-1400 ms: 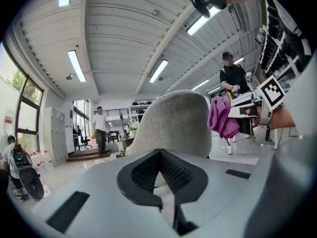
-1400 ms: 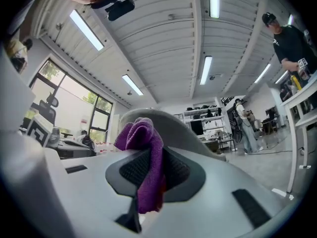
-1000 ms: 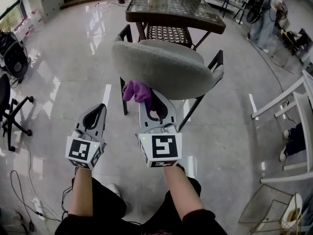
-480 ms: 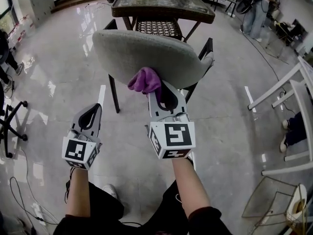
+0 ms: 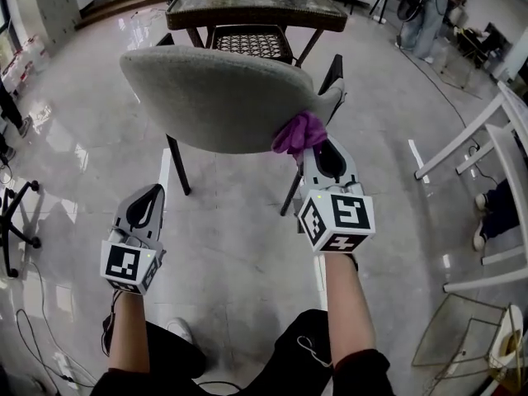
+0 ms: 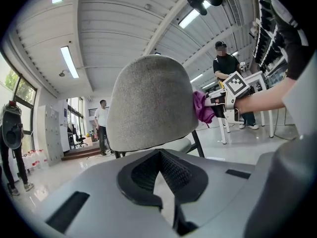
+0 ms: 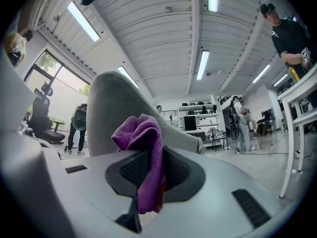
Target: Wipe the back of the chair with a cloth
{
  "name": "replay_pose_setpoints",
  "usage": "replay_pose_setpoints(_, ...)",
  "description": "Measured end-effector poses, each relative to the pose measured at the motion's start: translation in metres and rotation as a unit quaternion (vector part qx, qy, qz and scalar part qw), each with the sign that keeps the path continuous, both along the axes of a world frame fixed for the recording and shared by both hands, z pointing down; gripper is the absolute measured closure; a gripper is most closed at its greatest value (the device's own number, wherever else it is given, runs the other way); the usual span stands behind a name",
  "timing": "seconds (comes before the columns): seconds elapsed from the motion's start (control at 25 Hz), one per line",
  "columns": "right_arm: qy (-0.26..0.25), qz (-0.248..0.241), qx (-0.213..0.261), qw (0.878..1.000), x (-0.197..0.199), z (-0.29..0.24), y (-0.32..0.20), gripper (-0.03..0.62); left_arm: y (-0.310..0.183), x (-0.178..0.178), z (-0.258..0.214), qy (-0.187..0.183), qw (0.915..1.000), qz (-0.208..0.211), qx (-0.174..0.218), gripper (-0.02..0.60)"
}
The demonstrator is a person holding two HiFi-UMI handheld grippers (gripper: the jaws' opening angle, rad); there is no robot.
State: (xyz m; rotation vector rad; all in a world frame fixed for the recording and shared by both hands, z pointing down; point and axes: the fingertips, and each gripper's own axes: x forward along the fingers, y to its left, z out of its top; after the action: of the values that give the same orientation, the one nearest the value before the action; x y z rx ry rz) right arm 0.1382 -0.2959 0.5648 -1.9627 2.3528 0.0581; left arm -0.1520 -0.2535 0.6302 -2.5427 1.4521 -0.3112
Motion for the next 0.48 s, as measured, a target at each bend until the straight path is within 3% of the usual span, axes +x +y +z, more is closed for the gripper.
replay_pose_setpoints(0.16, -0.01, 0.027, -0.016, 0.999, 0.032, 0.011, -0.015, 0.517, 0.0, 0.006, 0.007, -0.004, 0.9999, 0.004, -0.014, 0.572)
replay_pose_setpoints(0.32, -0.011, 0.057, -0.033, 0.998, 0.056, 0.021, -0.029, 0.517, -0.002, 0.004, 0.012, -0.027, 0.9996, 0.009, 0.003, 0.572)
replay_pose_setpoints(0.48, -0.011, 0.079, -0.045, 0.996, 0.074, 0.026, -0.041, 0.517, -0.002, 0.002, 0.016, -0.022, 0.9997, 0.012, 0.006, 0.572)
